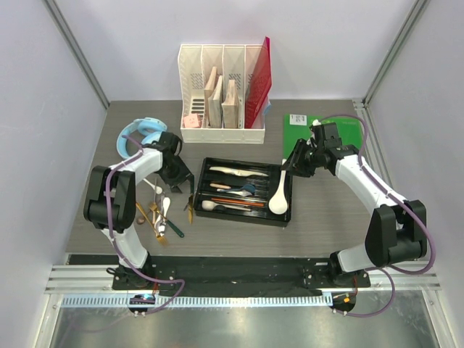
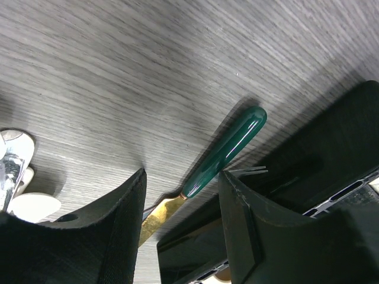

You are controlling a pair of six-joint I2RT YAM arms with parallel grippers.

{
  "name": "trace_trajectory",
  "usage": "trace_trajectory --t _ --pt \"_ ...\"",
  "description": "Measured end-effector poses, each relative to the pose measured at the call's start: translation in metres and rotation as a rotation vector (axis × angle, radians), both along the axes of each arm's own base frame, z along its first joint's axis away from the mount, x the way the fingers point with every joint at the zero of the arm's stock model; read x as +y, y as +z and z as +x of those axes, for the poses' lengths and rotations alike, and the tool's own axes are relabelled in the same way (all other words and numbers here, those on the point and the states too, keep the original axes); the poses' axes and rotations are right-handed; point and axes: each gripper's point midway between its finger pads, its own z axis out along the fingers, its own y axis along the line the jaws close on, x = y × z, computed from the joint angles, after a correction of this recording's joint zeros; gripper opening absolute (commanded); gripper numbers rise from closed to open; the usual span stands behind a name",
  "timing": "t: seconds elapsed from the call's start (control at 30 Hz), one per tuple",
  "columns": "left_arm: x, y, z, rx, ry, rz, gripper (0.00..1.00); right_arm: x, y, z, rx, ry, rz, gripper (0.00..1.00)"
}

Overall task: Sort the eating utensils into containers
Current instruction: Pick up the knife at the center of the board.

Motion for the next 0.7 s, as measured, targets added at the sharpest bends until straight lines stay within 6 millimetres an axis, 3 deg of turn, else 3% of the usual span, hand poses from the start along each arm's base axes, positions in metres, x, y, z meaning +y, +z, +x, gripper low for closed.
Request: trace_trajectory --t 0.7 --pt "-0.007 -0.008 0.004 0.115 -0.069 0.014 0.49 0.0 0.003 0.017 -0.013 -0.057 0.066 0.42"
